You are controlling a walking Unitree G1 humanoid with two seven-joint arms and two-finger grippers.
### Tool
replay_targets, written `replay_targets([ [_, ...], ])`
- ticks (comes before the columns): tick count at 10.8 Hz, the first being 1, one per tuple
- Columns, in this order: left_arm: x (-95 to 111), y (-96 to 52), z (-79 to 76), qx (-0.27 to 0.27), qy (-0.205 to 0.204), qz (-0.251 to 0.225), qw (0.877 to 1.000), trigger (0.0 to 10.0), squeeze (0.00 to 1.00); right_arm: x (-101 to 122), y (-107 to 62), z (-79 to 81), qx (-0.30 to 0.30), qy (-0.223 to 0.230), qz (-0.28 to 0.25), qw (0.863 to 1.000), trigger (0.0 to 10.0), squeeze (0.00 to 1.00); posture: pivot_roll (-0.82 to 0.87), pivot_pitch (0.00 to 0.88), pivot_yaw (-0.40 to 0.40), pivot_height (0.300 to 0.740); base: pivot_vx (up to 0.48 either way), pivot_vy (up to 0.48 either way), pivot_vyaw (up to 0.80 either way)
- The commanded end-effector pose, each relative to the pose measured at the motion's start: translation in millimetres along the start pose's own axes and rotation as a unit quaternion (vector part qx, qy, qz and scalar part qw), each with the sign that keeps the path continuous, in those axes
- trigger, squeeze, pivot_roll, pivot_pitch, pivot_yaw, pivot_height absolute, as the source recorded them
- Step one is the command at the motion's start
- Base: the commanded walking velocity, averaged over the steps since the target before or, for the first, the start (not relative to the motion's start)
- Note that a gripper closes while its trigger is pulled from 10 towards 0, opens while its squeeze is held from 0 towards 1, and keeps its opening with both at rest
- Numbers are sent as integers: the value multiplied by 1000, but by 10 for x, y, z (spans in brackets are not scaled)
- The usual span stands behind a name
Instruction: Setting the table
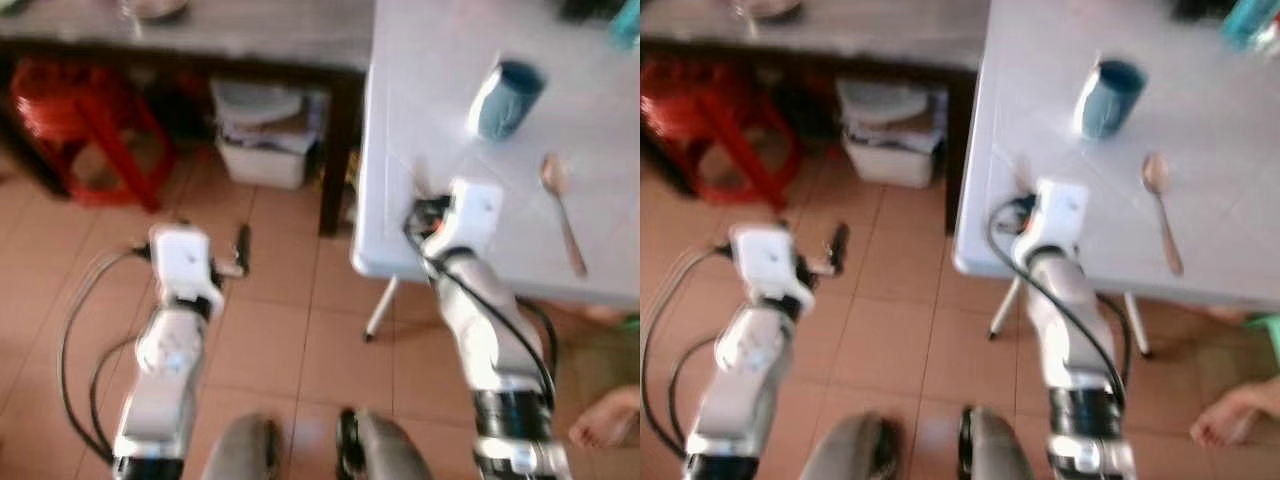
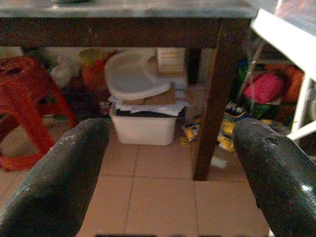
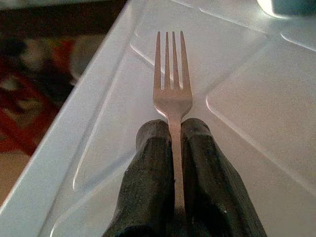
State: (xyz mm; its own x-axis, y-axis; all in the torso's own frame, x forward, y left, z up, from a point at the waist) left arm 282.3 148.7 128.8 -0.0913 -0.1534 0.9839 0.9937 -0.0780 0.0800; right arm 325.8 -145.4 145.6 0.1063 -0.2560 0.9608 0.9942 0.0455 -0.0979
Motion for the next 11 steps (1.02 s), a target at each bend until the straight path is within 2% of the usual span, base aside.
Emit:
replay_targets([
  [1,-20,-16,32,5,10,3,1000,10000,0,-92,0,22,2,7,17,1000,10000,0,-11,230,-36,740,319,356,0],
  [2,-7,-23,12,5,5,0,1000,10000,0,-68,10,11,0,7,8,1000,10000,0,-11,231,-36,740,398,266,0],
  [6,27,-11,-8,7,4,-8,1000,10000,0,28,33,72,13,-2,-19,1000,10000,0,-9,242,-40,740,464,0,0],
  [7,42,-15,63,40,5,-12,999,10000,0,56,17,84,17,-2,-25,1000,10000,0,-13,241,-41,740,439,0,0],
  [8,46,-6,220,95,-2,-8,995,10000,0,123,-13,113,30,-19,-48,998,10000,0,-18,243,-42,740,401,259,0],
  [10,20,22,274,104,-16,1,994,10000,0,103,-51,102,33,-31,-53,998,10000,0,-23,241,-41,740,167,386,0],
  [11,28,27,261,98,-8,-2,995,10000,0,120,-61,91,26,-34,-57,997,10000,0,-23,241,-41,740,0,458,0],
])
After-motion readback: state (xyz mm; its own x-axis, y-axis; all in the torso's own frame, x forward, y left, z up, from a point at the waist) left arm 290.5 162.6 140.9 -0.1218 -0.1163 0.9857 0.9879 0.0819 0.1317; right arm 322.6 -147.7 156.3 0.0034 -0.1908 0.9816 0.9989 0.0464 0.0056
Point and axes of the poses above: a point about 5 cm out from each wrist's last joint towards the gripper, its own y axis pointing out of the wrist towards the gripper, its own x axis along the axis of the wrist's last joint, z = x × y, the point moved 1 cm from there along y, pointing out of the wrist towards the gripper, and after that the axes turned 6 degrees about y, right-handed, at the moved point
